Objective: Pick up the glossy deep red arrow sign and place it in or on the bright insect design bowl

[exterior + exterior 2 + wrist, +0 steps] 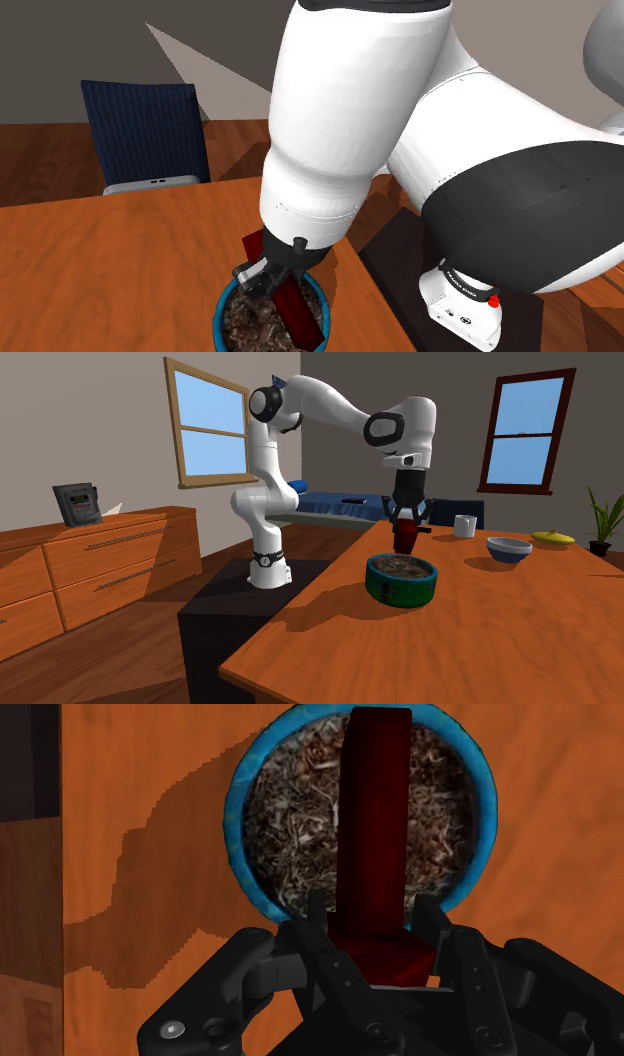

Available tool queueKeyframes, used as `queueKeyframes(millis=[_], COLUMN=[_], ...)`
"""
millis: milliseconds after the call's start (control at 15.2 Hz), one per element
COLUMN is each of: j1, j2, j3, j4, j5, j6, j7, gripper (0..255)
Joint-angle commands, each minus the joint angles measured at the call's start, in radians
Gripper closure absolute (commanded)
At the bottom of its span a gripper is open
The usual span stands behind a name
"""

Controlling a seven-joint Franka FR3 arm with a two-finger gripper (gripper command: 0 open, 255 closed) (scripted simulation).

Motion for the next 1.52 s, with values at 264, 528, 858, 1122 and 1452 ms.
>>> queueKeyframes(millis=[264,528,858,1122,1452], j1=[-0.001,0.0,0.001,0.001,0.005], j2=[0.027,0.028,0.029,0.028,-0.02], j3=[0.007,0.007,0.007,0.006,-0.004], j4=[-0.054,-0.054,-0.05,-0.054,0.036], j5=[-0.02,-0.021,-0.022,-0.021,0.013], j6=[0.075,0.075,0.072,0.075,-0.051], j7=[0.019,0.019,0.021,0.019,-0.007], gripper=[255,255,0,0,0])
